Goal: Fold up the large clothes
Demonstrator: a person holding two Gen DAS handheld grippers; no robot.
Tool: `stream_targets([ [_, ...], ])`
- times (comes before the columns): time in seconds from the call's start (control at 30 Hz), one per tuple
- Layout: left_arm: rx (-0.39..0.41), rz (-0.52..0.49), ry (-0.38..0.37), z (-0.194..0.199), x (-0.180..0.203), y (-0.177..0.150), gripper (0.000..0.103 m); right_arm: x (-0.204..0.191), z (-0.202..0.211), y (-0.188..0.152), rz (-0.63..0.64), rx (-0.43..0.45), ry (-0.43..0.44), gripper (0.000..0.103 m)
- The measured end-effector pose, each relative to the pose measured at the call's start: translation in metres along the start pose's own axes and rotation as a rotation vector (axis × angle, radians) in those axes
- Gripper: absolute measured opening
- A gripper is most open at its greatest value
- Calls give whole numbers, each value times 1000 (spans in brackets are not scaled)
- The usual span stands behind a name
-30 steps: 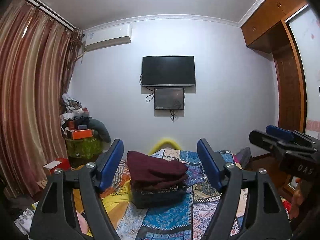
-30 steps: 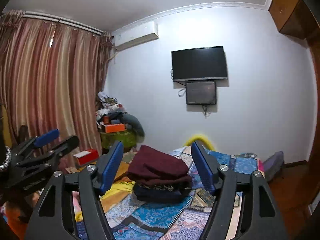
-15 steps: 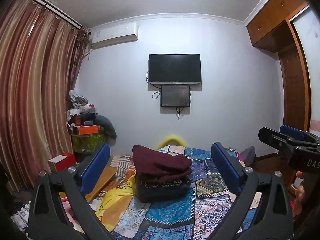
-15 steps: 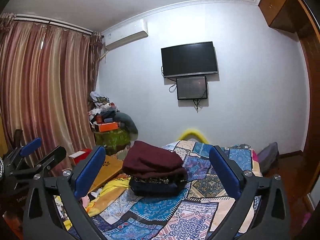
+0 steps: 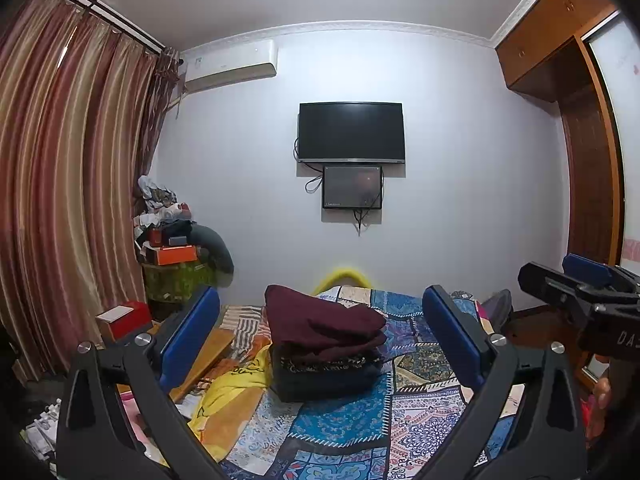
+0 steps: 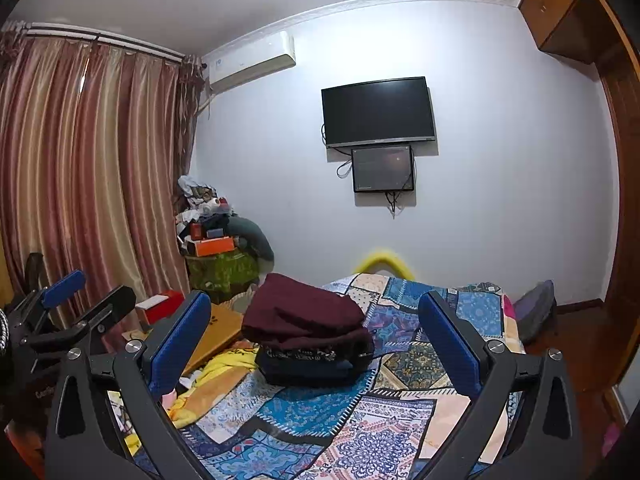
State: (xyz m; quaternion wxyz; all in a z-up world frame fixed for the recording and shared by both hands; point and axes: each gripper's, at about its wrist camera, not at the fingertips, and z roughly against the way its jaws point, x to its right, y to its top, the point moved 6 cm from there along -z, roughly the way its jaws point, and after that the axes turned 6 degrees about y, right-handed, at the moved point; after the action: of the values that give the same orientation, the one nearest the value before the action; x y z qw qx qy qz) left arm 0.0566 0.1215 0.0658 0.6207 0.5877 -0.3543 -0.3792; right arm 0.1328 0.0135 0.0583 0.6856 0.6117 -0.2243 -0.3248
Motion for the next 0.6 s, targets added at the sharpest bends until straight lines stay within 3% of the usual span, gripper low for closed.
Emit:
stream_targets([
  [0.6, -21, 10, -15, -5, -2, -2, 102, -3, 0, 0, 19, -14, -2, 103],
])
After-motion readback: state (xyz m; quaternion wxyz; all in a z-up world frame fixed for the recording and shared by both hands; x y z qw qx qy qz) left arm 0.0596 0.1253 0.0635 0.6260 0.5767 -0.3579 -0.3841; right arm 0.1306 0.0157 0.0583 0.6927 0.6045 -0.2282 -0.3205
